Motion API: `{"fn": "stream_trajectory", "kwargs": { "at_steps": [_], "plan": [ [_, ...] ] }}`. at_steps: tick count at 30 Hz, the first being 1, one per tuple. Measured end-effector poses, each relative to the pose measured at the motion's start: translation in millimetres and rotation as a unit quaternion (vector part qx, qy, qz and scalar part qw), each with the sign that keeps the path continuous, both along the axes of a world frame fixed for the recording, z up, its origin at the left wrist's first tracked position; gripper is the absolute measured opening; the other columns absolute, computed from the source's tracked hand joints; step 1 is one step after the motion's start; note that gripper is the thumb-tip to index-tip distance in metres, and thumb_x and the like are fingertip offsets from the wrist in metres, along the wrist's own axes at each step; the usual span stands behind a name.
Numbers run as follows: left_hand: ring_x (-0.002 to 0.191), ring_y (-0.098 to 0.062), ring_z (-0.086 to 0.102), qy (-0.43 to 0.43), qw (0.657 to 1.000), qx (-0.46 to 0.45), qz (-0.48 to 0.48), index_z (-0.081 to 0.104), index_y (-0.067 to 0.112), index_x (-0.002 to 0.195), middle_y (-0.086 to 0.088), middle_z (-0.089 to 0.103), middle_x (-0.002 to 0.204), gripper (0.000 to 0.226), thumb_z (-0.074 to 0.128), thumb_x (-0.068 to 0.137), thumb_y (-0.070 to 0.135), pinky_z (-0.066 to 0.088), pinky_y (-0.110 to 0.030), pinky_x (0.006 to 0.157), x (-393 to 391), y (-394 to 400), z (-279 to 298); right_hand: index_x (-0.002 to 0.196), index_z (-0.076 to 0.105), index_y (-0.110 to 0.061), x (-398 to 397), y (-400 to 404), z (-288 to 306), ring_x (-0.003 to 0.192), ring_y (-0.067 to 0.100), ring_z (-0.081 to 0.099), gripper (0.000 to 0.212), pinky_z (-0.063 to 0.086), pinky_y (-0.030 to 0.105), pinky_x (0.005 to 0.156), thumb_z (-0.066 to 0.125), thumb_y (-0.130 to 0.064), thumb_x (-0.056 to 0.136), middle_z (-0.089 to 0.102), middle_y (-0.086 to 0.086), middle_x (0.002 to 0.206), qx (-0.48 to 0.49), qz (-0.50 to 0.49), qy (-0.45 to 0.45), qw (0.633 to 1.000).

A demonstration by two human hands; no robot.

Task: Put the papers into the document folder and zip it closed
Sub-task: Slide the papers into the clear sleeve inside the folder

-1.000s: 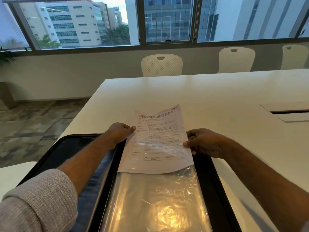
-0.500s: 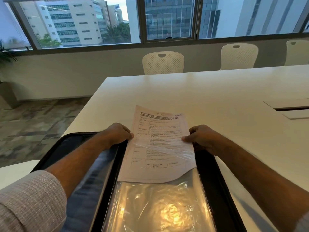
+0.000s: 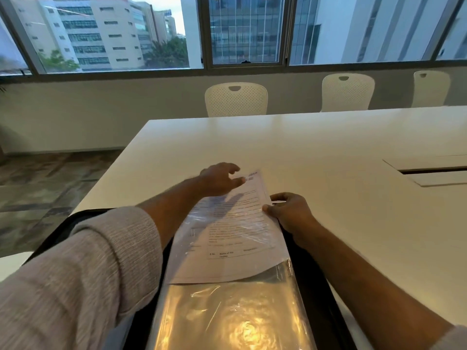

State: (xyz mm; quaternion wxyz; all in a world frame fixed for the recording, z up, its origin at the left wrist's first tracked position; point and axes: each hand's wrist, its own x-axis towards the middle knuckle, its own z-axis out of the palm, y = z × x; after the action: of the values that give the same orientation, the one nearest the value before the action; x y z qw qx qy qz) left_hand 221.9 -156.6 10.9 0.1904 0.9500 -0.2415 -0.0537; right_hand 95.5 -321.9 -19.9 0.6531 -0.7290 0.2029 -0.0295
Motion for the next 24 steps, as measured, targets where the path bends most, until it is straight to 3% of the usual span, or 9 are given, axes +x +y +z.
{"fn": "stream_trajectory", "kwargs": {
  "at_steps": [5,11,16,20,24],
  "plan": [
    [0.133,-0.031,0.044,0.048,0.996,0.070,0.022,0.040,0.018,0.146,-0.005,0.045,0.150,0.070,0.037,0.093,0.065,0.030,-0.052,0.108,17.4,-15.6,-12.5,0.113,0.058,-0.011,-2.4,-0.7,-4.4,0.081,0.024,0.072,0.037,0.061,0.039,0.073,0.074,-0.009,0.080,0.070,0.013,0.099,-0.032,-0.001,-0.025,0.999],
    [0.122,-0.032,0.045,-0.015,0.987,0.146,0.070,0.051,0.020,0.132,-0.009,0.050,0.137,0.072,0.028,0.089,0.073,0.027,-0.053,0.099,25.0,-3.9,-25.7,0.113,0.057,-0.011,-5.9,0.3,-6.0,0.080,0.026,0.072,0.037,0.060,0.044,0.075,0.073,-0.007,0.080,0.071,0.014,0.096,-0.050,0.001,-0.045,0.998],
    [0.123,-0.030,0.043,0.003,0.991,0.110,0.081,0.055,0.026,0.133,-0.005,0.051,0.136,0.073,0.037,0.084,0.076,0.027,-0.054,0.100,25.7,1.4,-28.4,0.113,0.057,-0.012,-9.9,-4.2,-3.8,0.075,0.024,0.073,0.035,0.061,0.036,0.066,0.072,-0.006,0.082,0.071,0.014,0.095,-0.020,0.009,-0.052,0.998],
    [0.103,-0.018,0.051,-0.010,0.998,0.032,0.057,0.070,0.032,0.108,0.010,0.065,0.107,0.043,0.051,0.085,0.063,0.025,-0.044,0.086,23.4,1.0,-23.5,0.112,0.056,-0.014,-10.4,-7.1,-3.7,0.073,0.026,0.073,0.034,0.061,0.041,0.067,0.072,-0.007,0.082,0.071,0.015,0.096,-0.015,0.012,-0.043,0.999],
    [0.091,-0.009,0.059,0.010,0.998,-0.023,0.056,0.073,0.032,0.102,0.017,0.070,0.097,0.024,0.057,0.090,0.046,0.031,-0.041,0.089,15.5,4.9,-14.3,0.112,0.055,-0.014,-10.1,-6.9,-3.7,0.072,0.026,0.073,0.035,0.061,0.041,0.065,0.071,-0.005,0.082,0.072,0.014,0.094,0.001,0.007,-0.039,0.999]
  ]
}}
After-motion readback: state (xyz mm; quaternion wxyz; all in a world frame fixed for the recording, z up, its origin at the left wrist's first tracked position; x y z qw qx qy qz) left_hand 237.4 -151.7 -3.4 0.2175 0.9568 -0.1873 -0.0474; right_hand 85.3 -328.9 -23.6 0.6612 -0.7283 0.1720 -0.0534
